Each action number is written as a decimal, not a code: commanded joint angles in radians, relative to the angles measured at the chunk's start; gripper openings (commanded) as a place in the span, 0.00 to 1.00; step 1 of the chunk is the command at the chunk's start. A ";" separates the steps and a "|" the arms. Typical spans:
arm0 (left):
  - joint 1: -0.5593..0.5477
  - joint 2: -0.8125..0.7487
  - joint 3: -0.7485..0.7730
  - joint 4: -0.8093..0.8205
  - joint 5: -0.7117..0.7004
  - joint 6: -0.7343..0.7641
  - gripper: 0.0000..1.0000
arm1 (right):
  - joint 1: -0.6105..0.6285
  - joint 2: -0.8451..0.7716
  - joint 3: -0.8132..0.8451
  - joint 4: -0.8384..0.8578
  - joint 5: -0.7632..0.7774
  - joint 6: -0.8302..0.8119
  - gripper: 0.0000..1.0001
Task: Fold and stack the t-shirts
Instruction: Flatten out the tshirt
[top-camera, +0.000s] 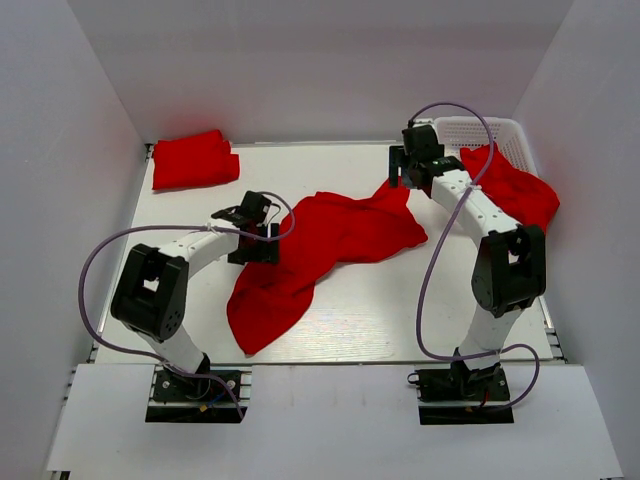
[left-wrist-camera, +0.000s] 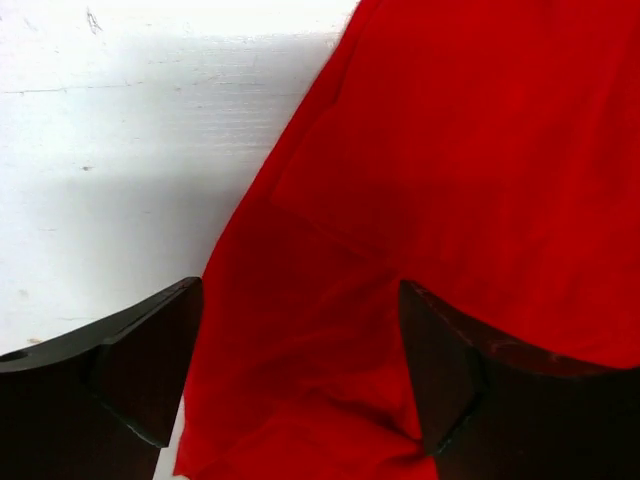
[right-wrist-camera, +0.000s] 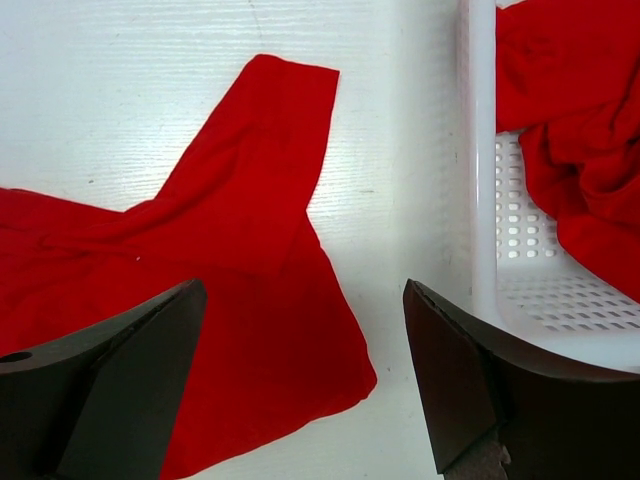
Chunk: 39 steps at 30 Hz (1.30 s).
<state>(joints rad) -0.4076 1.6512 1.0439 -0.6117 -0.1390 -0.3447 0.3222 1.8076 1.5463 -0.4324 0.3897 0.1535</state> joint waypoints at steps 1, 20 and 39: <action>0.006 -0.080 -0.016 0.128 0.064 -0.028 0.86 | -0.009 0.012 -0.009 -0.008 -0.008 0.001 0.86; 0.006 0.019 -0.019 0.165 0.061 -0.037 0.60 | -0.022 -0.017 -0.048 -0.034 0.029 0.004 0.86; 0.015 0.047 -0.019 0.173 0.058 -0.056 0.45 | -0.023 -0.025 -0.052 -0.042 0.048 0.009 0.86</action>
<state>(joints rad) -0.3962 1.7004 1.0191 -0.4541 -0.0860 -0.3954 0.3042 1.8149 1.4845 -0.4736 0.4179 0.1543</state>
